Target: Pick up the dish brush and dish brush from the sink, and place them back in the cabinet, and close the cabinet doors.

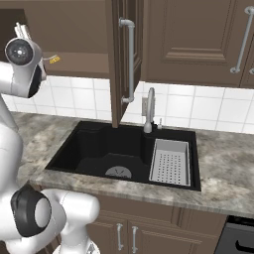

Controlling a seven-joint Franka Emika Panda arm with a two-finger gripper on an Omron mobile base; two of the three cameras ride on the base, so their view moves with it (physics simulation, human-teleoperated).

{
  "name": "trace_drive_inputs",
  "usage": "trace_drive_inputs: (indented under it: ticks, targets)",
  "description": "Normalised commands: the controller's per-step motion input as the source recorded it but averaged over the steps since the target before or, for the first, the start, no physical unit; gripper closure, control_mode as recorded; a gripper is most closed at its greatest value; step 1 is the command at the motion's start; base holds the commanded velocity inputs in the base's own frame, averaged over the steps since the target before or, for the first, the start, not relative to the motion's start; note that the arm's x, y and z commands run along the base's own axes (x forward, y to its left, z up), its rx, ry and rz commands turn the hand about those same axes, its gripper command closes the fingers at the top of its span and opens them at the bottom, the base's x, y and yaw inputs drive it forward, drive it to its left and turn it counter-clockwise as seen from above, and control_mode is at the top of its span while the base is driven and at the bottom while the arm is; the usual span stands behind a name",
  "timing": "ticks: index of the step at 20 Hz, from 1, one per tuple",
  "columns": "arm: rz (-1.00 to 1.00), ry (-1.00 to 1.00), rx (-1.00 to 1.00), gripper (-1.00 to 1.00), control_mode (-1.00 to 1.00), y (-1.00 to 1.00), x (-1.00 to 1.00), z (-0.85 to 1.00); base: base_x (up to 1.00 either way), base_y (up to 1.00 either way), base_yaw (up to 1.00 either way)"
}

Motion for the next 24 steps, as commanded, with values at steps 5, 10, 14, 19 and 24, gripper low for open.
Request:
trace_drive_inputs:
  ticks: [5,10,14,19,24]
  targets:
    - [0.0,0.12,-0.14,-1.0,-1.0,-0.16,-0.3,0.0,0.0,0.0,0.0]
    - [0.0,0.12,-0.19,-1.0,-1.0,-0.12,-0.31,0.0,0.0,0.0,0.0]
    - [0.0,0.05,-0.16,-1.0,-1.0,-0.18,-0.35,0.0,0.0,0.0,0.0]
    - [0.0,0.06,-0.14,-1.0,-1.0,-0.17,-0.33,0.0,0.0,0.0,0.0]
    - [0.02,0.04,-0.15,-1.0,-1.0,-0.21,-0.32,-0.02,0.0,0.0,0.0]
